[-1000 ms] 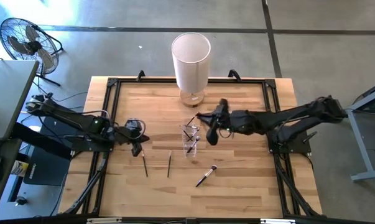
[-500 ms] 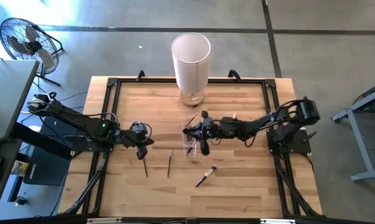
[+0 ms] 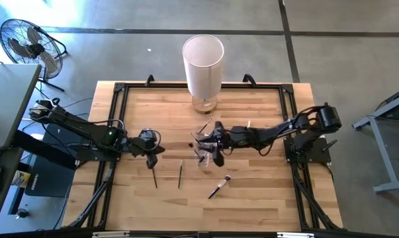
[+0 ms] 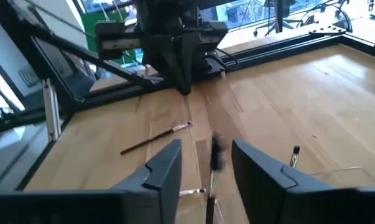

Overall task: Put items in baskets/containers
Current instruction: Put the black eyeshadow brush into the transparent organizer

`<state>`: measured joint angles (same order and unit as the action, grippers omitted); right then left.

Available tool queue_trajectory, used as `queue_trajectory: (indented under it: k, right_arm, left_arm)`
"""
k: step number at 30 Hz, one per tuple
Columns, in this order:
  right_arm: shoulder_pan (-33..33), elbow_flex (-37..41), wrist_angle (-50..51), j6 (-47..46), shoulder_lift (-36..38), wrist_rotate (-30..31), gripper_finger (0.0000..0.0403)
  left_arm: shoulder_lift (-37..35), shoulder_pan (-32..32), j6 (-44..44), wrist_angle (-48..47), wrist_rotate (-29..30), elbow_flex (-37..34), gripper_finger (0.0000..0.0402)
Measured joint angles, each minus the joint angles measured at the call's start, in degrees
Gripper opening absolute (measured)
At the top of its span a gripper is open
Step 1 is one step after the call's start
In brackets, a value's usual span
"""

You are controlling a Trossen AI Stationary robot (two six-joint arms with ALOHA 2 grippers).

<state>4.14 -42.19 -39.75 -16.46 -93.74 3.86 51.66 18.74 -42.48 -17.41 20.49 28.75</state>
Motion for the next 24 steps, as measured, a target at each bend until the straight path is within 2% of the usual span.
queue_trajectory:
  k: [5,10,13,18,24]
  right_arm:
    - [-0.01,-0.02,9.38,2.91,7.11,2.99,0.0164]
    - [0.0,-0.04,24.85,1.41,17.85,9.54,0.0165]
    - [0.0,-0.04,36.08,-4.55,24.61,14.41,0.0154]
    - [0.0,-0.07,58.67,-18.16,33.8,20.06,0.0128]
    - [0.0,-0.07,82.22,-33.87,37.73,22.71,0.0099]
  left_arm:
    - [0.0,0.0,-0.13,1.45,4.24,0.04,0.0007]
    - [0.0,0.0,-1.78,1.49,5.47,0.04,0.002]
    - [0.0,0.0,-3.52,1.47,5.83,0.04,0.0051]
    - [0.0,-0.04,-7.4,1.49,11.98,0.04,0.0109]
    - [0.2,-0.02,-10.36,0.33,14.19,3.14,0.0123]
